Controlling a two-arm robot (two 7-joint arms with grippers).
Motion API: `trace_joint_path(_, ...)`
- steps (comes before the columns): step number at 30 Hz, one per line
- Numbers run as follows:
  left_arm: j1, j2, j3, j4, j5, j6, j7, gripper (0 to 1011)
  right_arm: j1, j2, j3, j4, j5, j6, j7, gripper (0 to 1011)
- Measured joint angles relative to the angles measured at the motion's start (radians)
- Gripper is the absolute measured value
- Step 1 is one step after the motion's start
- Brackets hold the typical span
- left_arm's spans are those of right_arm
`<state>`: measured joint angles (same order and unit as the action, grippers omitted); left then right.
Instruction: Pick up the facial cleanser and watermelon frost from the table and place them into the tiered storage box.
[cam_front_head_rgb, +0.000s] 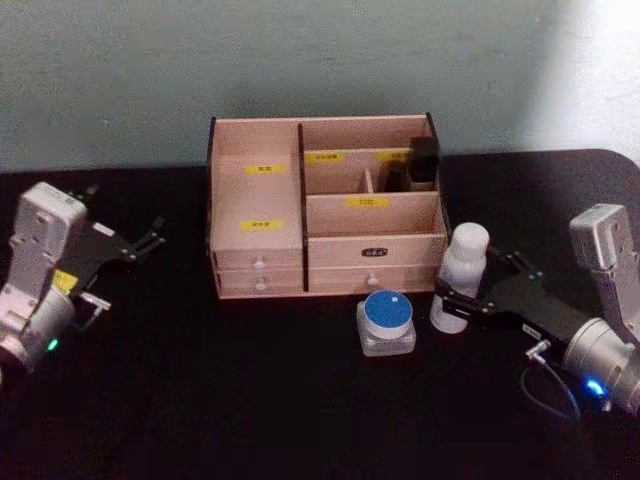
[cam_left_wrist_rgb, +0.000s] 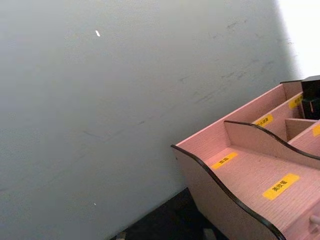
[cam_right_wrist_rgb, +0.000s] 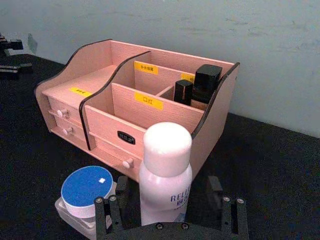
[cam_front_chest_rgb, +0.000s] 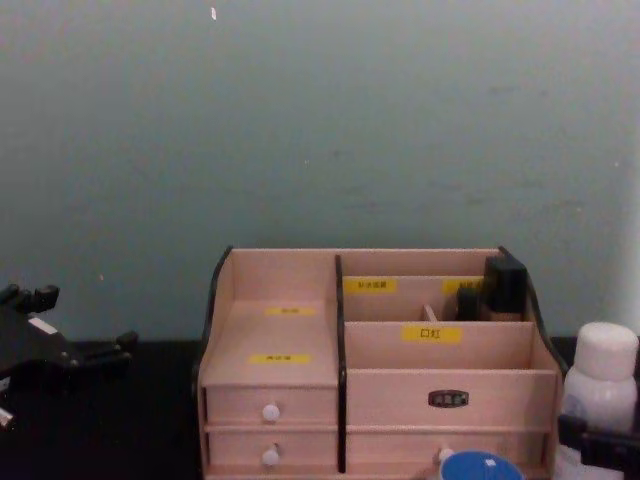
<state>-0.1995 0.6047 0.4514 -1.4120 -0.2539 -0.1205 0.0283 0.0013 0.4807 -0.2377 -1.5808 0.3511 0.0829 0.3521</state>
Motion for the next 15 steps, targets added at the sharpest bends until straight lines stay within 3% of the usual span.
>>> trace_joint_path(5,0.0,0.0,0.0,0.0,0.0,0.0,0.0,1001,0.0,0.0,0.0,0.0,0.0,0.0,-0.001,996)
trace_joint_path(15,0.0,0.0,0.0,0.0,0.0,0.0,0.0,1001,-0.001,0.001,-0.001,-0.001,0.001,-0.001,-0.002,759)
